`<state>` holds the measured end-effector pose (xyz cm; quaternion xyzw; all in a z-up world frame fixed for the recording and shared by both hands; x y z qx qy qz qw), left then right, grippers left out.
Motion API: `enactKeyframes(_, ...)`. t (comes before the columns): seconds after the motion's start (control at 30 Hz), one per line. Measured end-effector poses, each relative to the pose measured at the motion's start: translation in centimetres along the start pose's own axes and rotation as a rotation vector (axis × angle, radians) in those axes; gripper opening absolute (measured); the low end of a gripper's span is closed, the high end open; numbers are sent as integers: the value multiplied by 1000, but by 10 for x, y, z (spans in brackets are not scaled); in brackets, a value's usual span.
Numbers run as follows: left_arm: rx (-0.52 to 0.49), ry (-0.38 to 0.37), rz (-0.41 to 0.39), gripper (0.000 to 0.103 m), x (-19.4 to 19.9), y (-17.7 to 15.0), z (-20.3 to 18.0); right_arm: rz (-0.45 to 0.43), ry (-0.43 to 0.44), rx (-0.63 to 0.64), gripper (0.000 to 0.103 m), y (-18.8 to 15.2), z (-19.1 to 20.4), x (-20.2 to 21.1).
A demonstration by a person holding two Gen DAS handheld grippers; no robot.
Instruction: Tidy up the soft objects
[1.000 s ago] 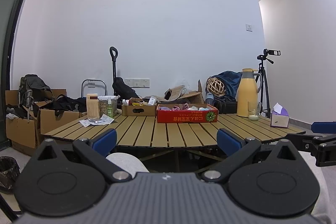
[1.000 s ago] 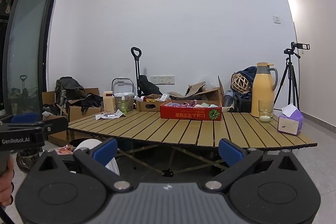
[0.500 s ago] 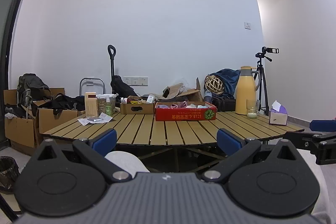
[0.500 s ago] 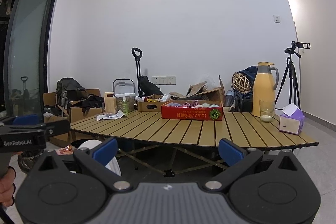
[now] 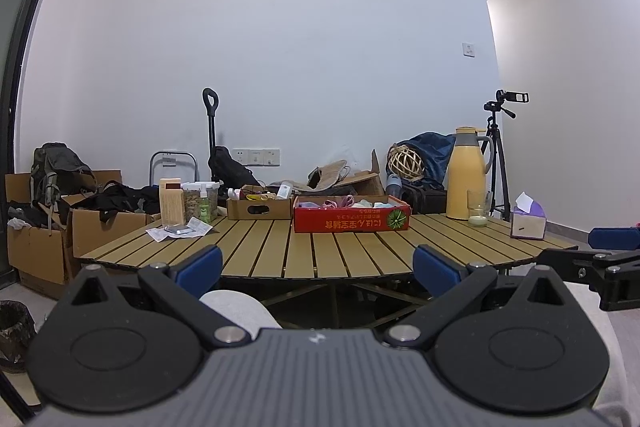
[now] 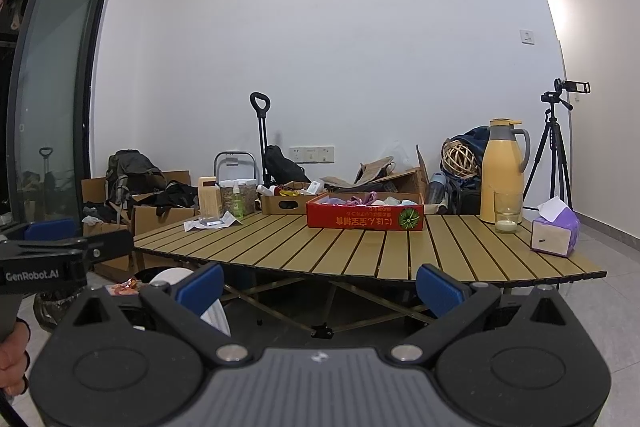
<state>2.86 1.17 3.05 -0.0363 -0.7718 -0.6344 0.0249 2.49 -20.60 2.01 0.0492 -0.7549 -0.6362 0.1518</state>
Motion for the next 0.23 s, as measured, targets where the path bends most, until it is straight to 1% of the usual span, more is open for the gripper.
enactKeyframes(0.23,-8,2,-12,103,2,0,0,0,0,0,103,0,0,0)
Point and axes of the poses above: each gripper's, at about its wrist camera, not at the fingertips, and x roughly against the way its jaws point, z to its left, y to its top, the point moved 4 cm from there along -x, roughly the way its jaws point, and after that the axes turned 12 degrees about x, right-handed, at the moved point
